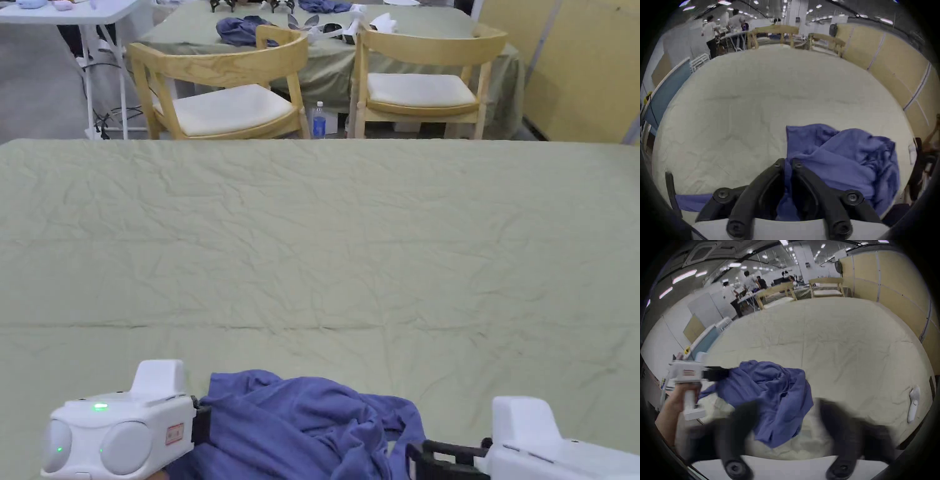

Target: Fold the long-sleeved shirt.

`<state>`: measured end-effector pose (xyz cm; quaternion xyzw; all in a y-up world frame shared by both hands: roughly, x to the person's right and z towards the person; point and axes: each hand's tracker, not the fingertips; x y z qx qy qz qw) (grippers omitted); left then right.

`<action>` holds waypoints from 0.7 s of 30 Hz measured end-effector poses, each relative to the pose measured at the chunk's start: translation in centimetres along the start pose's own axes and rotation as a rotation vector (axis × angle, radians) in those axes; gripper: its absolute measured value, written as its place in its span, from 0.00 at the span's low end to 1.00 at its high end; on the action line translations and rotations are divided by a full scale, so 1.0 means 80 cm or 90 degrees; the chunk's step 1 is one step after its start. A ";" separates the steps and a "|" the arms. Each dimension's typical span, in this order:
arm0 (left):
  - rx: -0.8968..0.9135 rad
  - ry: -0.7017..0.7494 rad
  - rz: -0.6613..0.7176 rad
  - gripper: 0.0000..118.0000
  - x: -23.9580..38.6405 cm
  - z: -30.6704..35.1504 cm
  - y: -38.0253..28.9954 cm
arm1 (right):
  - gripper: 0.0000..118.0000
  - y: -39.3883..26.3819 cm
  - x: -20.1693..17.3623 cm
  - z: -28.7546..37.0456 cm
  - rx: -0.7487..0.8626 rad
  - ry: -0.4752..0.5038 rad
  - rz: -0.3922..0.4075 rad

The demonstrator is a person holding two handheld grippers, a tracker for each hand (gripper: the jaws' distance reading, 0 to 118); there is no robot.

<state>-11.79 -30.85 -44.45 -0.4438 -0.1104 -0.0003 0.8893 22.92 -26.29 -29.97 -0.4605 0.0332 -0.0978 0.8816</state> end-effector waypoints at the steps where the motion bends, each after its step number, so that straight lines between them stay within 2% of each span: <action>1: 0.008 -0.002 0.003 0.05 0.001 0.012 -0.001 | 1.00 0.006 0.001 -0.022 -0.018 -0.014 -0.004; 3: 0.018 -0.020 0.018 0.05 0.002 0.031 -0.007 | 0.94 0.019 0.006 -0.053 0.005 0.013 -0.004; 6: 0.053 -0.053 0.035 0.05 0.016 0.066 -0.007 | 0.91 0.025 0.004 -0.104 -0.102 -0.034 0.011; 7: 0.064 -0.082 0.045 0.05 0.023 0.079 -0.005 | 0.79 0.021 -0.001 -0.118 -0.139 -0.046 0.007; 8: 0.079 -0.129 0.064 0.05 0.030 0.091 -0.002 | 0.52 0.015 -0.003 -0.129 -0.177 -0.050 0.005; 9: 0.084 -0.163 0.079 0.05 0.038 0.103 0.002 | 0.09 0.012 -0.002 -0.135 -0.199 -0.048 -0.001; 10: 0.091 -0.184 0.082 0.05 0.048 0.114 0.004 | 0.10 0.008 0.002 -0.133 -0.194 -0.018 -0.034; 11: 0.114 -0.187 0.076 0.05 0.055 0.128 0.007 | 0.10 0.006 0.000 -0.118 -0.159 -0.018 -0.062; 12: 0.138 -0.184 0.078 0.05 0.059 0.143 0.011 | 0.10 0.007 -0.001 -0.097 -0.120 -0.009 -0.061; 14: 0.178 -0.176 0.099 0.05 0.059 0.173 0.014 | 0.10 0.007 -0.005 -0.040 -0.023 0.013 -0.046; 17: 0.240 -0.168 0.156 0.05 0.040 0.217 0.026 | 0.10 0.014 -0.035 0.071 0.145 -0.002 0.048; 21: 0.362 -0.129 0.181 0.05 0.013 0.276 0.071 | 0.10 0.060 -0.052 0.182 0.308 0.026 0.076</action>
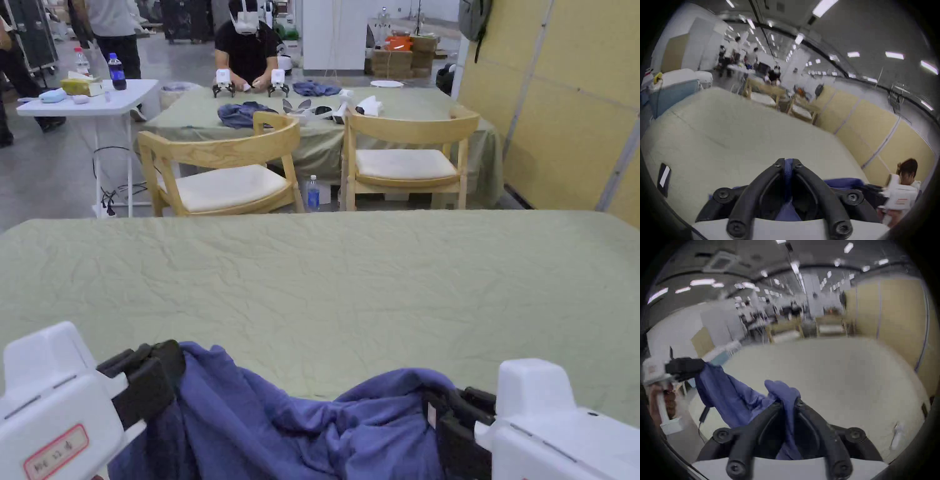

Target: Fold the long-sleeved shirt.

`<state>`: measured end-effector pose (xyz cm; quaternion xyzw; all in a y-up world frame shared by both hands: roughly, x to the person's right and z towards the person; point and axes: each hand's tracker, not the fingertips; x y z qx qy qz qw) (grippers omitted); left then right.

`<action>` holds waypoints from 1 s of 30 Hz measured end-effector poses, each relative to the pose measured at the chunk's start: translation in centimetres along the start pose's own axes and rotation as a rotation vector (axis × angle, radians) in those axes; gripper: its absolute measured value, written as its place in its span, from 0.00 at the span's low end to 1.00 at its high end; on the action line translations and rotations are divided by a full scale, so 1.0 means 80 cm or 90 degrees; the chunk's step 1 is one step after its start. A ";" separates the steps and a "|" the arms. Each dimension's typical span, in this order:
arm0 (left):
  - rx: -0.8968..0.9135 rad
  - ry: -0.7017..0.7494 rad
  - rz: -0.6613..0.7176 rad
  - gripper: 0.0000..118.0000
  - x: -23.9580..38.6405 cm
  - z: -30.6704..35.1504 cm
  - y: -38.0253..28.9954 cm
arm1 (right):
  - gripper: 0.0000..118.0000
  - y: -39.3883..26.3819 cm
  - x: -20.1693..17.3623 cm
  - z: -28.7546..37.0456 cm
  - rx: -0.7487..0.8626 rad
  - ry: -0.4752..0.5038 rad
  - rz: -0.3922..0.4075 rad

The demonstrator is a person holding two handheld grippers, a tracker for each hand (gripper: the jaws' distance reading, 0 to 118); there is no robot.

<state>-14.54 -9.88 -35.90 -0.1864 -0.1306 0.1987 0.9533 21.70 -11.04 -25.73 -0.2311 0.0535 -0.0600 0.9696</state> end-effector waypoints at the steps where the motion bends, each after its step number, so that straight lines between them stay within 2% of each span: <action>1: 0.034 0.004 -0.003 0.05 0.003 0.002 0.023 | 0.10 0.026 -0.002 0.011 0.034 -0.012 0.016; 2: 0.059 0.007 0.005 0.05 0.005 0.004 0.048 | 0.10 0.055 0.003 0.018 0.059 -0.033 0.022; 5: 0.127 -0.042 0.044 0.05 0.017 0.007 0.120 | 0.10 0.138 0.003 0.022 0.122 -0.040 0.048; 7: 0.151 -0.057 0.062 0.05 0.024 0.000 0.165 | 0.10 0.191 0.008 0.012 0.135 -0.081 0.054; 9: 0.158 -0.073 0.084 0.05 0.028 -0.017 0.210 | 0.10 0.247 0.013 -0.007 0.132 -0.113 0.019; 11: 0.160 -0.089 0.104 0.05 0.031 -0.037 0.248 | 0.10 0.298 0.023 -0.027 0.127 -0.100 0.001; 13: 0.165 -0.082 0.091 0.05 0.038 -0.060 0.277 | 0.10 0.341 0.030 -0.049 0.106 -0.094 -0.044; 15: 0.182 -0.065 0.058 0.05 0.042 -0.085 0.301 | 0.10 0.378 0.033 -0.072 0.096 -0.107 -0.031; 17: 0.178 -0.060 0.026 0.05 0.045 -0.113 0.316 | 0.10 0.407 0.042 -0.103 0.066 -0.136 -0.049; 19: 0.169 -0.045 0.020 0.05 0.043 -0.142 0.323 | 0.10 0.420 0.051 -0.129 0.050 -0.135 -0.099; 21: 0.154 -0.030 0.027 0.05 0.037 -0.173 0.323 | 0.10 0.427 0.062 -0.161 0.036 -0.112 -0.126; 25: 0.125 0.006 0.026 0.05 0.013 -0.235 0.293 | 0.10 0.390 0.072 -0.232 0.003 -0.123 -0.129; 30: 0.032 0.054 0.002 0.05 -0.050 -0.315 0.182 | 0.10 0.256 0.087 -0.349 -0.099 -0.117 -0.090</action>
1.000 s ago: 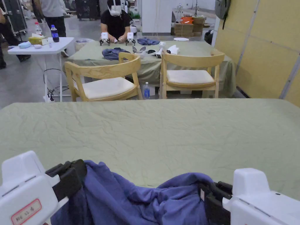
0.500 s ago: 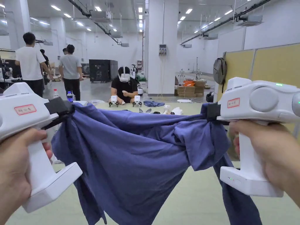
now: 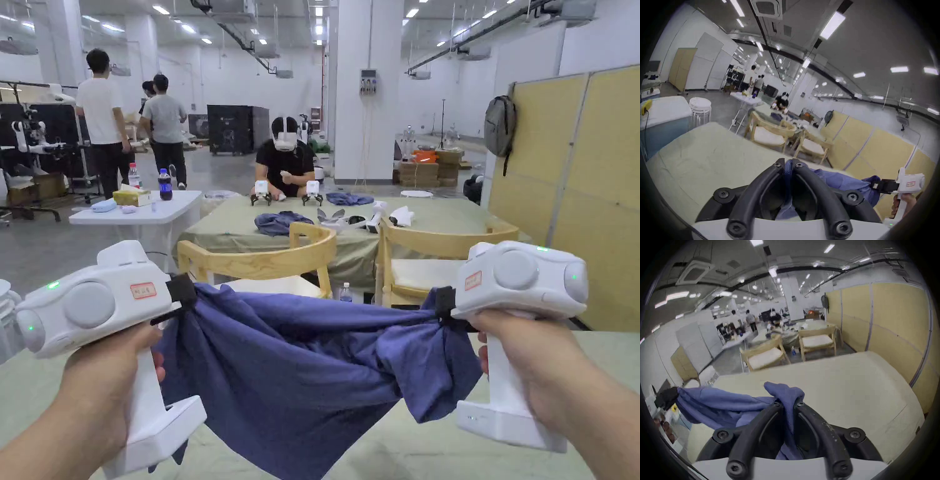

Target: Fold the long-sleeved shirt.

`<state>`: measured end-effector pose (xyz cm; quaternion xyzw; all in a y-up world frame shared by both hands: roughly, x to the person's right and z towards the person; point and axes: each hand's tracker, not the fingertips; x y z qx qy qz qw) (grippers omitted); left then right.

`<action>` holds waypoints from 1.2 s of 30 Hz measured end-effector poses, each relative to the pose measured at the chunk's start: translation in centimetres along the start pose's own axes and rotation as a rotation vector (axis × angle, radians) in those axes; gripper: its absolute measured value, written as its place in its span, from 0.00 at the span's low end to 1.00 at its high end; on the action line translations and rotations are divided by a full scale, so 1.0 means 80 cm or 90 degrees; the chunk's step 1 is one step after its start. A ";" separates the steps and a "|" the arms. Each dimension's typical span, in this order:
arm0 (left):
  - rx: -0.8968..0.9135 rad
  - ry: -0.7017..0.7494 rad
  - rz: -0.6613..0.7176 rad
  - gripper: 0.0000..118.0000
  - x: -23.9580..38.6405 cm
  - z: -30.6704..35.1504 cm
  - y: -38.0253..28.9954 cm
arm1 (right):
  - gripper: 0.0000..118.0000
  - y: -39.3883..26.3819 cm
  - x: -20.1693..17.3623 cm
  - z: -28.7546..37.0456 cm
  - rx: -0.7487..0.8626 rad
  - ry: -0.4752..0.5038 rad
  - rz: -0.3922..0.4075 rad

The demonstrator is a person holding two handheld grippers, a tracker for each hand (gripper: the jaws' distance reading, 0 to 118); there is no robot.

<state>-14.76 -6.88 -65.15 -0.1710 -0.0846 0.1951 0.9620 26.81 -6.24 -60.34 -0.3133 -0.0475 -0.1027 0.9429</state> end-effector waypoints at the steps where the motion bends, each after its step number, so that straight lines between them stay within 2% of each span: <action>1: -0.026 0.007 0.002 0.05 -0.016 -0.012 -0.032 | 0.10 -0.032 0.004 -0.025 -0.020 0.003 0.007; 3: -0.090 0.025 0.022 0.05 -0.048 -0.031 -0.098 | 0.10 -0.099 0.014 -0.066 -0.061 0.000 0.007; 4: -0.110 0.020 0.061 0.05 -0.065 -0.035 -0.130 | 0.10 -0.134 0.018 -0.086 -0.079 -0.010 0.006; 7: -0.163 0.023 0.125 0.05 -0.113 -0.032 -0.214 | 0.10 -0.221 0.033 -0.107 -0.148 -0.023 0.013; 11: -0.188 0.001 0.112 0.05 -0.145 0.039 -0.286 | 0.10 -0.300 0.056 -0.068 -0.170 -0.015 0.009; 14: -0.189 -0.018 0.109 0.05 -0.156 0.113 -0.306 | 0.10 -0.339 0.074 -0.010 -0.190 0.023 0.001; 16: -0.204 -0.021 0.106 0.05 -0.162 0.165 -0.312 | 0.10 -0.363 0.078 0.028 -0.216 0.024 -0.009; 20: -0.300 -0.001 0.066 0.05 -0.164 0.245 -0.338 | 0.10 -0.419 0.098 0.079 -0.292 0.032 -0.007; 23: -0.381 0.028 0.066 0.05 -0.170 0.287 -0.368 | 0.10 -0.460 0.109 0.104 -0.334 0.011 0.027; 26: -0.428 0.039 0.064 0.05 -0.181 0.307 -0.392 | 0.13 -0.489 0.113 0.119 -0.354 0.006 0.006; 27: -0.446 0.026 0.086 0.06 -0.181 0.310 -0.395 | 0.19 -0.491 0.115 0.123 -0.360 0.008 -0.002; 28: -0.438 0.018 0.101 0.09 -0.181 0.315 -0.392 | 0.35 -0.492 0.116 0.129 -0.357 -0.002 0.000; 29: -0.421 0.036 0.079 0.22 -0.173 0.324 -0.384 | 0.61 -0.488 0.118 0.141 -0.321 -0.034 0.011; 30: -0.398 0.055 0.041 0.62 -0.165 0.332 -0.376 | 0.95 -0.485 0.121 0.155 -0.275 -0.047 0.003; 31: -0.355 0.068 -0.001 0.91 -0.151 0.347 -0.366 | 1.00 -0.481 0.125 0.180 -0.191 -0.039 -0.025; 32: -0.281 0.080 -0.037 1.00 -0.141 0.372 -0.353 | 0.97 -0.469 0.125 0.210 -0.133 -0.050 -0.062; 33: -0.237 0.041 -0.048 0.97 -0.130 0.382 -0.346 | 0.92 -0.464 0.124 0.231 -0.107 -0.046 -0.099; 34: -0.226 0.028 -0.058 0.97 -0.121 0.393 -0.338 | 0.94 -0.462 0.123 0.252 -0.101 -0.034 -0.142; 36: -0.247 0.037 -0.044 0.99 -0.106 0.411 -0.334 | 1.00 -0.471 0.123 0.273 -0.100 -0.001 -0.183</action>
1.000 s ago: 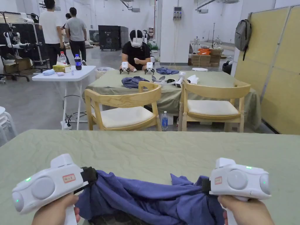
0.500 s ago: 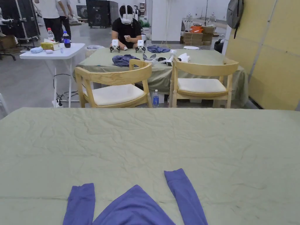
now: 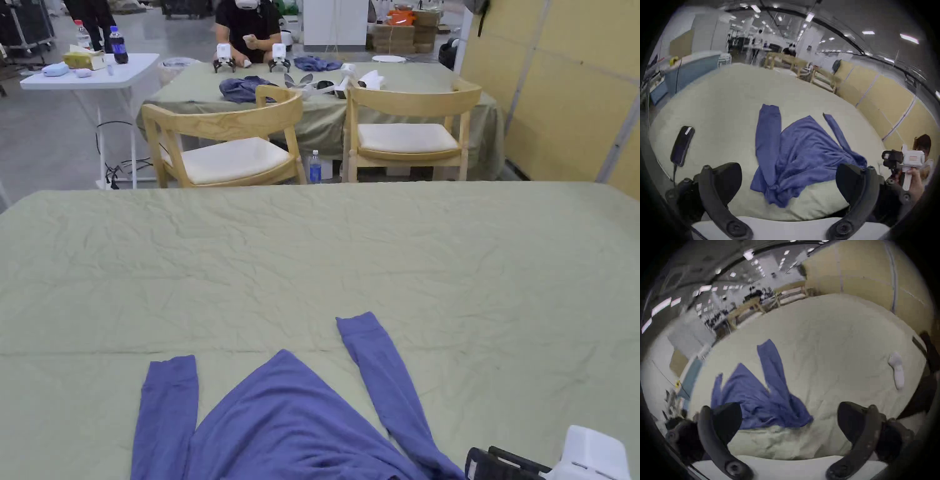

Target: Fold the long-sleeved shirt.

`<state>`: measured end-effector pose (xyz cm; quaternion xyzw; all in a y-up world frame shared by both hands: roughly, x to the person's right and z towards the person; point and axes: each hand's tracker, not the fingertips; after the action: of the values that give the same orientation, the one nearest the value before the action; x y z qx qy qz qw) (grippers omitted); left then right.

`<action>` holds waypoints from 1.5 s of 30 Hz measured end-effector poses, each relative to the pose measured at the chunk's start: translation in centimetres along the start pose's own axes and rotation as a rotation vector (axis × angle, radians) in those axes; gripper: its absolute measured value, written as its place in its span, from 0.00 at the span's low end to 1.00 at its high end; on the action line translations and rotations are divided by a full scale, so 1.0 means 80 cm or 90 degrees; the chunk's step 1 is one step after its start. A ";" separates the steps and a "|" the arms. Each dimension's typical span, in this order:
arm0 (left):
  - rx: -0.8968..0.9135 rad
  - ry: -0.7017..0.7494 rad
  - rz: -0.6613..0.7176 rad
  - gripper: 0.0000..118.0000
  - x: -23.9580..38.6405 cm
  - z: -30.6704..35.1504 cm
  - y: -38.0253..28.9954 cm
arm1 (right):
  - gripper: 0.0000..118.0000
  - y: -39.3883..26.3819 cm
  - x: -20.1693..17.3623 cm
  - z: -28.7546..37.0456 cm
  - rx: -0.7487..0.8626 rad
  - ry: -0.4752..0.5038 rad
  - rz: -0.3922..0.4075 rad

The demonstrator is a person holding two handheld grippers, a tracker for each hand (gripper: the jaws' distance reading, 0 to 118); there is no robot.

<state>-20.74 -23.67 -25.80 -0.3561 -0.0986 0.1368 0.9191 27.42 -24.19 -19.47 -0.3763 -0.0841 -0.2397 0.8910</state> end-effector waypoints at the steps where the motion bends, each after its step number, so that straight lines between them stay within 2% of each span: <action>1: -0.008 -0.008 0.004 0.99 0.006 0.007 -0.001 | 1.00 -0.006 -0.004 0.010 -0.012 0.011 -0.001; 2: -0.033 -0.039 0.007 0.95 0.012 0.015 -0.005 | 1.00 -0.013 -0.008 0.020 -0.021 0.016 0.007; 3: -0.064 -0.070 0.007 0.74 0.015 0.015 -0.008 | 0.86 -0.021 -0.012 0.028 -0.022 0.022 0.016; 4: -0.076 -0.089 0.012 0.36 0.022 0.016 -0.012 | 0.60 -0.031 -0.015 0.028 -0.021 0.018 0.033; 5: -0.084 -0.087 0.012 0.01 0.029 0.012 -0.017 | 0.24 -0.037 -0.023 0.030 -0.022 0.012 0.069; 6: -0.092 -0.110 0.009 0.01 0.035 0.010 -0.021 | 0.03 -0.044 -0.030 0.028 -0.029 -0.010 0.106; 7: -0.095 -0.085 -0.006 0.01 0.038 0.001 -0.024 | 0.03 -0.050 -0.035 0.029 -0.027 -0.026 0.122; 9: -0.107 -0.126 -0.025 0.01 0.047 -0.026 -0.014 | 0.03 -0.054 -0.038 0.025 -0.019 0.000 0.108; 10: -0.106 -0.116 -0.019 0.04 0.051 -0.046 0.000 | 0.03 -0.054 -0.041 0.022 -0.028 0.018 0.104; 11: -0.104 -0.117 -0.020 0.15 0.061 -0.074 0.019 | 0.03 -0.051 -0.044 0.017 -0.037 0.028 0.099; 12: -0.098 -0.118 -0.032 0.54 0.066 -0.100 0.034 | 0.03 -0.050 -0.042 0.017 -0.034 0.038 0.095; 13: -0.095 -0.108 -0.066 0.88 0.076 -0.138 0.053 | 0.03 -0.048 -0.044 0.013 -0.032 0.046 0.099; 14: -0.102 -0.082 -0.097 1.00 0.087 -0.180 0.068 | 0.03 -0.046 -0.046 0.010 -0.033 0.052 0.105; 15: -0.107 -0.052 -0.114 0.93 0.099 -0.219 0.081 | 0.03 -0.044 -0.047 0.006 -0.034 0.054 0.107; 16: -0.065 -0.047 -0.116 0.93 0.107 -0.255 0.095 | 0.03 -0.041 -0.048 0.002 -0.035 0.054 0.106; 17: -0.069 0.000 -0.131 0.93 0.114 -0.295 0.105 | 0.03 -0.039 -0.046 -0.002 -0.039 0.054 0.100; 18: -0.089 0.033 -0.145 0.93 0.120 -0.333 0.112 | 0.03 -0.038 -0.043 -0.006 -0.044 0.054 0.090; 22: -0.171 0.071 -0.214 0.92 0.164 -0.459 0.099 | 0.03 -0.035 -0.027 -0.020 -0.060 0.050 0.068; 23: -0.194 0.075 -0.234 0.92 0.158 -0.471 0.086 | 0.03 -0.035 -0.022 -0.024 -0.068 0.043 0.068; 24: -0.218 0.076 -0.252 0.87 0.161 -0.482 0.076 | 0.03 -0.035 -0.017 -0.028 -0.075 0.032 0.070; 25: -0.212 0.093 -0.279 0.88 0.164 -0.480 0.070 | 0.03 -0.033 -0.010 -0.031 -0.083 0.018 0.072; 26: -0.183 0.080 -0.269 0.88 0.169 -0.467 0.077 | 0.03 -0.031 -0.003 -0.035 -0.085 0.008 0.071; 27: -0.188 0.071 -0.260 0.79 0.167 -0.457 0.083 | 0.03 -0.028 0.005 -0.039 -0.088 -0.007 0.066; 28: -0.165 0.054 -0.251 0.62 0.169 -0.445 0.085 | 0.11 -0.025 0.010 -0.043 -0.082 -0.036 0.054; 29: -0.135 0.035 -0.258 0.30 0.170 -0.433 0.087 | 0.33 -0.020 0.014 -0.048 -0.058 -0.054 0.051; 30: -0.155 -0.005 -0.246 0.01 0.171 -0.427 0.085 | 0.80 -0.016 0.017 -0.056 -0.049 -0.081 0.057; 31: -0.155 0.005 -0.246 0.01 0.168 -0.422 0.088 | 1.00 -0.011 0.019 -0.068 -0.059 -0.106 0.071; 32: -0.158 -0.011 -0.239 0.01 0.165 -0.415 0.091 | 0.98 -0.014 0.028 -0.074 -0.062 -0.137 0.021; 33: -0.157 -0.031 -0.220 0.01 0.163 -0.407 0.095 | 0.98 -0.006 0.029 -0.093 -0.051 -0.099 0.076; 35: -0.129 -0.037 -0.185 0.01 0.167 -0.387 0.105 | 0.99 -0.003 0.036 -0.131 -0.115 -0.074 0.100; 37: -0.103 -0.051 -0.169 0.01 0.166 -0.364 0.120 | 0.95 -0.003 0.027 -0.160 -0.188 -0.093 0.124; 38: -0.085 -0.054 -0.170 0.01 0.166 -0.349 0.129 | 0.80 -0.005 0.029 -0.180 -0.234 -0.105 0.133; 39: -0.074 -0.059 -0.164 0.01 0.167 -0.335 0.134 | 0.52 -0.004 0.030 -0.193 -0.285 -0.095 0.123; 40: -0.063 -0.064 -0.157 0.01 0.166 -0.320 0.140 | 0.38 0.001 0.023 -0.194 -0.291 -0.078 0.121; 41: -0.055 -0.071 -0.147 0.01 0.164 -0.303 0.146 | 0.28 0.004 0.025 -0.193 -0.278 -0.013 0.065; 42: -0.041 -0.076 -0.132 0.01 0.161 -0.287 0.150 | 0.20 0.007 0.024 -0.189 -0.269 -0.028 0.049; 45: 0.004 -0.087 -0.078 0.01 0.148 -0.221 0.163 | 0.19 0.015 -0.007 -0.123 -0.137 -0.035 0.093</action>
<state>-7.03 -21.70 -46.52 -0.3361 -0.1825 0.1047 0.9180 27.25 -30.28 -27.36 -0.4810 -0.0548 -0.1717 0.8580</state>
